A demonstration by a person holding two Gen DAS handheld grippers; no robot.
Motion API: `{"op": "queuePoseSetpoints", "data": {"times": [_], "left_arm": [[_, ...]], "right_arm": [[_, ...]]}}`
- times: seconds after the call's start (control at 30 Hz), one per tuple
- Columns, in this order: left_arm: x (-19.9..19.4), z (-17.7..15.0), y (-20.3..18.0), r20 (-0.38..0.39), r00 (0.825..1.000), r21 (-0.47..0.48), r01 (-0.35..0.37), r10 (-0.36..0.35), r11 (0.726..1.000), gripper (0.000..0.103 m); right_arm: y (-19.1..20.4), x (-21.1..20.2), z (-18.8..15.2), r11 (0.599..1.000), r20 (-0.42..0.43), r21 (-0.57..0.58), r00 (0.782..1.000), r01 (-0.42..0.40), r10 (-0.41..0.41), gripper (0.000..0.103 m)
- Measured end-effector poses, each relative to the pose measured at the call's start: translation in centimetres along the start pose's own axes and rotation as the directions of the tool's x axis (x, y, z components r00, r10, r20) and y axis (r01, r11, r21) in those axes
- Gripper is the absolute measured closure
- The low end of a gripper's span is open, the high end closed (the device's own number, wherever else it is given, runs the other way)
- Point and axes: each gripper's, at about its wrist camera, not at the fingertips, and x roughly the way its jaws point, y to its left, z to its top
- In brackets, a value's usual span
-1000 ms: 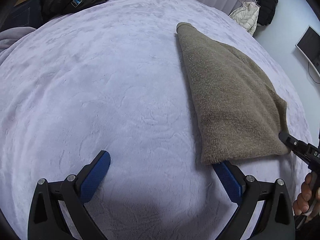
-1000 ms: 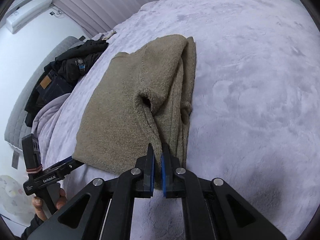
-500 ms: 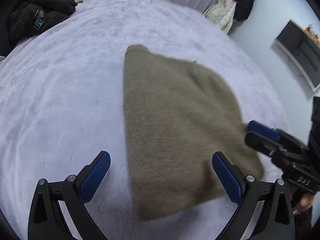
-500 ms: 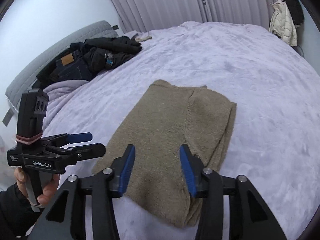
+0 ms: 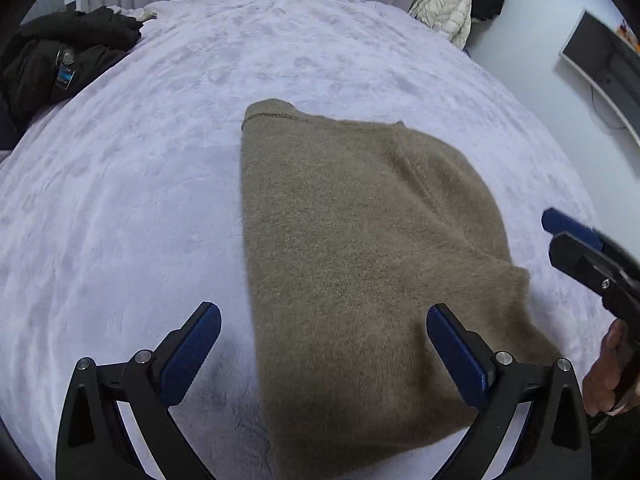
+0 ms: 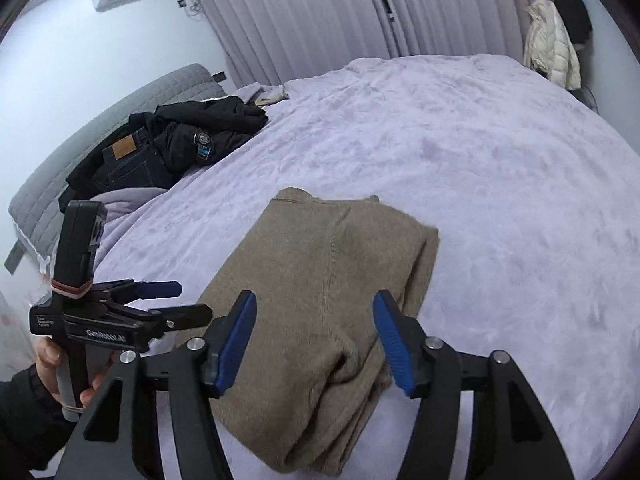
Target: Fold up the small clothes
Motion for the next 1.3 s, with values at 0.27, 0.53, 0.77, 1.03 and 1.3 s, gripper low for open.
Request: {"op": "queuePoseSetpoints", "data": {"times": [0.27,0.53,0.77,1.03,1.3], "left_arm": [[2.3,-1.8,-1.2,-0.007,0.999,0.017,-0.033,0.033,0.999,0.000],[1.8,-0.9,-1.5,-0.013,0.999,0.040,-0.043,0.044,0.998,0.000],[3.3,4.2,0.9,0.004,0.999,0.002,-0.049,0.049,0.999,0.000],[5.2,4.2,2.1,-0.076,0.997,-0.006,-0.017,0.016,1.000,0.000],[5.8,4.4,4.0,-0.072,0.994,-0.012,0.077,-0.077,0.997,0.000]], "right_arm": [[-5.0,9.9,1.9,0.991,-0.186,0.075,0.974,-0.115,0.127,0.049],[-7.8,10.7,4.6,0.991,-0.197,0.135,0.979,-0.020,0.047,0.059],[-4.5,6.2,5.0,0.994,-0.095,-0.009,0.990,0.108,-0.108,0.023],[-8.6,9.9,1.6,0.969,-0.253,0.205,0.964,0.140,-0.085,0.022],[-11.4,5.4,-0.4,0.920,-0.173,0.392,0.984,0.022,0.050,0.020]]}}
